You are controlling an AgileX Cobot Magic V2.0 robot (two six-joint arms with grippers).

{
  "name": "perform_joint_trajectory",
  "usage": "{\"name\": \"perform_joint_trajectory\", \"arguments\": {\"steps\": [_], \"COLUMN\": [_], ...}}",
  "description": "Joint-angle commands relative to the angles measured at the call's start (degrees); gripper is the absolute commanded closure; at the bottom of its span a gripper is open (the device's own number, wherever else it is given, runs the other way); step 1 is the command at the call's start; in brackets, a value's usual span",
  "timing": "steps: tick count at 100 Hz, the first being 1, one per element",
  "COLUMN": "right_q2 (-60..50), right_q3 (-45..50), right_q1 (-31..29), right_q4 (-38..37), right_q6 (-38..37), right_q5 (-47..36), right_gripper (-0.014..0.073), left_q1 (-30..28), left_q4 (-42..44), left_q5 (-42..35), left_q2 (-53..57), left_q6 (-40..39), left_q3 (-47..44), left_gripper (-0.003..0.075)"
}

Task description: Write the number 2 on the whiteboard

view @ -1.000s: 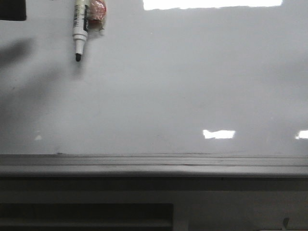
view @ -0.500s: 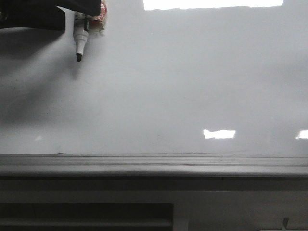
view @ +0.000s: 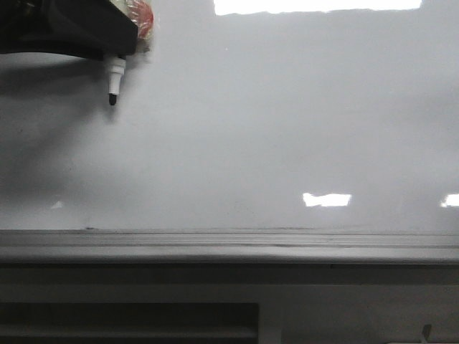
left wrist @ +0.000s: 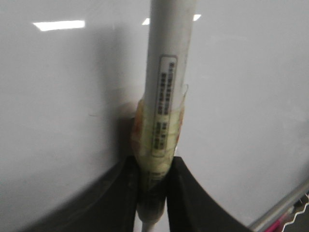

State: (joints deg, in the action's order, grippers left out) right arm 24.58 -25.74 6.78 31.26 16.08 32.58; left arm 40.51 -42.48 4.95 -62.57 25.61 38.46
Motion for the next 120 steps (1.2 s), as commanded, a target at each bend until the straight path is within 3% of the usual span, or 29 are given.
{"name": "perform_joint_trajectory", "arguments": {"steps": [1,24,38,50,61,87,120], "right_q2": [1.1,10.5,19.1,26.3,32.6,41.0,44.9], "right_q3": [-3.2,-10.9,-17.5,-23.9,-29.3,-36.5,-39.8], "right_q1": [0.0,0.0,0.0,0.0,1.9,12.0,13.2], "right_q4": [4.2,23.1,30.5,30.8,30.8,26.3,26.0], "right_q6": [3.4,25.0,32.1,33.5,33.5,33.5,33.5], "right_q5": [-0.8,14.2,25.3,34.7,38.4,35.8,36.8], "right_gripper": [0.0159,0.0159,0.0159,0.0159,0.0159,0.0159,0.0159], "left_q1": [0.0,0.0,0.0,0.0,0.0,4.8,5.9], "left_q4": [2.2,1.9,2.0,2.0,2.0,3.2,5.0], "left_q5": [1.3,18.5,25.1,28.6,32.1,33.1,34.4], "left_q2": [3.5,6.2,6.2,6.0,3.9,-1.9,-6.3], "left_q6": [1.9,12.8,17.3,20.4,22.5,24.0,24.1], "left_q3": [1.6,2.9,4.5,6.2,8.4,13.4,17.6], "left_gripper": [0.0741,0.0741,0.0741,0.0741,0.0741,0.0741,0.0741]}}
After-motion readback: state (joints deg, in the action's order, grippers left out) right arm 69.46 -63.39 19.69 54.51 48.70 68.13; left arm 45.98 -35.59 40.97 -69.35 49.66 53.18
